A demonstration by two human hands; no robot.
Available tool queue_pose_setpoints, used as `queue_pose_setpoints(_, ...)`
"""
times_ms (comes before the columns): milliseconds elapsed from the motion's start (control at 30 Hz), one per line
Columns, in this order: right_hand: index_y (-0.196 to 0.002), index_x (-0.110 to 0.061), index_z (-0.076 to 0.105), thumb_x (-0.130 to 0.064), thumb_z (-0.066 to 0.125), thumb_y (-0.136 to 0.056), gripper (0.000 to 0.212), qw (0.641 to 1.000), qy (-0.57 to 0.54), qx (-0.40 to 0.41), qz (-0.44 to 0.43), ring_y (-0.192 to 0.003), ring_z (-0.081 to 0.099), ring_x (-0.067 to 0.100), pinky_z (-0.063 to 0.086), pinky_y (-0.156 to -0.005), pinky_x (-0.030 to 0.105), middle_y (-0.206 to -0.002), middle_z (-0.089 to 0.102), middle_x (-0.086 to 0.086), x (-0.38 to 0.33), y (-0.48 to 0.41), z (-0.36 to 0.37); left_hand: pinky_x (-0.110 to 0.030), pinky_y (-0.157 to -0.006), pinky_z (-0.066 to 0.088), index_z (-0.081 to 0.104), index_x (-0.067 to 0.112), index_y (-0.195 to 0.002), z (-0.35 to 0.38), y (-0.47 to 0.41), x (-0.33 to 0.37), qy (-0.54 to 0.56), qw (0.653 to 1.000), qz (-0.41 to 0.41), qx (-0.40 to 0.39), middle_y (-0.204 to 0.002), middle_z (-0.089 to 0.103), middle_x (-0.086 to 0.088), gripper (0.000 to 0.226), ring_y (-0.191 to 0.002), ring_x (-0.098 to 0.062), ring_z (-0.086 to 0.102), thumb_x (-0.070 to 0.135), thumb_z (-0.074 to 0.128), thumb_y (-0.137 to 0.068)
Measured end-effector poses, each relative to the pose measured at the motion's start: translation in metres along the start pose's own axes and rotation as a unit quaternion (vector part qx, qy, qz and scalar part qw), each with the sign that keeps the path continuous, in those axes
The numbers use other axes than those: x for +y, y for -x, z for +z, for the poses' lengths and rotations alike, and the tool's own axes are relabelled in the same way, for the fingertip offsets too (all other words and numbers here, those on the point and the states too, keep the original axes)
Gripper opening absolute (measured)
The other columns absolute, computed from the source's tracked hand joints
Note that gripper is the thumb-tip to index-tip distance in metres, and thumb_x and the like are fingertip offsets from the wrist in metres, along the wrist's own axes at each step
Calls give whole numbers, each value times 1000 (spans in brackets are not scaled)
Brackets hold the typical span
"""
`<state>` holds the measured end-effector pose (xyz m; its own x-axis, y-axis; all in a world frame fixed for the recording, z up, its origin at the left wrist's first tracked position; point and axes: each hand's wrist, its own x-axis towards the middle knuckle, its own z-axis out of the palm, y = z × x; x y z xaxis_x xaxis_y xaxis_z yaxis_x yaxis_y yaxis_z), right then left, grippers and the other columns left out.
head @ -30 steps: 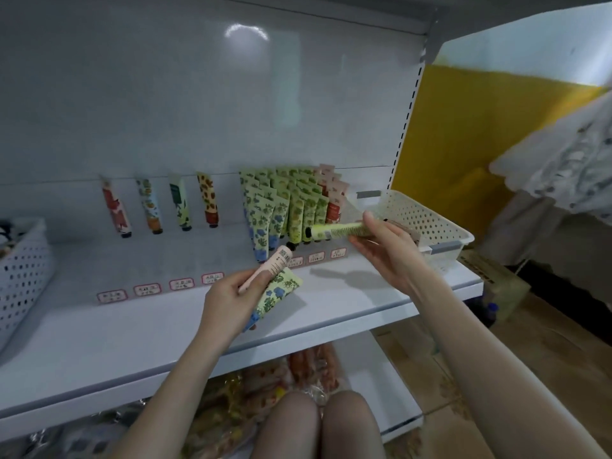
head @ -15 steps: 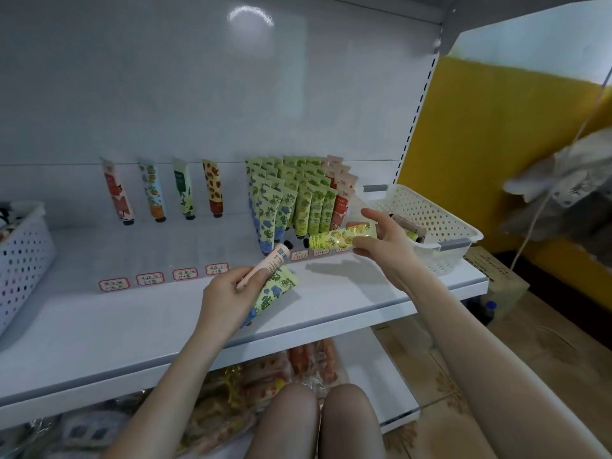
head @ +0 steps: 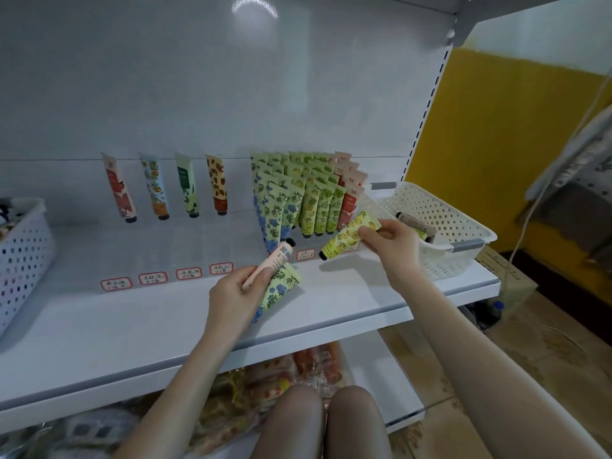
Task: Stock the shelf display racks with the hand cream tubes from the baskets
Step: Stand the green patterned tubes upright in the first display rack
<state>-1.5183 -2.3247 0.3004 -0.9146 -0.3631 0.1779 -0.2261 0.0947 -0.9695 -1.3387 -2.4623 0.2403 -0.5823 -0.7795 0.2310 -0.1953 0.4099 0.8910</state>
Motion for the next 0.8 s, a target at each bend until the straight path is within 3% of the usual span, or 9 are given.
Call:
queue_pose_setpoints(100,-75,-17,61,-7,66,-84,14,994,66,16,-80,-68,54,22,54,-77,44,-83,63,32,-7,-3,11,-21,-55,36,69,14,-88,1,-2,-5,2,1000,-3,23,-74,64,-5,20,-71,-15,56,29,56,-91)
queue_pose_setpoints(133,-82,-13,64,-10,65,-85,5,991,90,15,-102,-69,55,21,54,-74,33,-81,64,28,-10,-5,15,-19,-54,36,69,14,-87,1,-2,-7,2,1000,-5,31,-73,63,-3,20,-70,-14,55,29,56,-91)
queue_pose_setpoints(200,-100,-4,65,-14,65,-86,17,980,145,15,-135,-71,58,21,45,-65,13,-79,65,19,-15,-9,24,-22,-54,39,68,15,-87,3,-2,-10,8,999,-8,43,-71,62,0,18,-70,-16,57,28,57,-91)
queue_pose_setpoints(300,-107,-3,62,-16,62,-87,24,974,174,2,-147,-79,64,32,49,-70,33,-85,66,19,-21,-17,39,-18,-51,38,67,16,-87,4,-1,-11,19,998,1,58,-66,60,6,14,-64,-11,54,25,58,-91)
queue_pose_setpoints(433,-118,-4,57,-20,57,-91,32,966,204,-11,-156,-75,60,25,41,-61,26,-82,61,7,-28,-25,55,-15,-53,38,69,15,-94,6,1,-12,22,998,15,54,-66,59,13,13,-61,-9,53,22,59,-90)
queue_pose_setpoints(533,-115,-2,57,-19,55,-91,29,958,229,-9,-173,-78,62,32,47,-67,33,-83,66,16,-33,-30,63,-18,-51,38,71,12,-98,8,2,-15,10,999,24,38,-65,59,12,17,-58,-12,52,22,59,-90)
queue_pose_setpoints(667,-114,-1,60,-17,56,-91,29,943,268,-2,-199,-67,54,24,42,-63,27,-77,63,14,-34,-34,71,-15,-49,37,71,11,-98,8,2,-17,4,999,32,38,-63,58,13,18,-58,-10,53,21,59,-90)
queue_pose_setpoints(800,-111,1,62,-16,57,-91,26,933,278,-3,-229,-62,53,23,51,-65,34,-79,66,19,-34,-36,80,-17,-49,37,71,12,-100,8,2,-17,10,999,25,37,-65,59,14,19,-59,-11,55,23,58,-90)
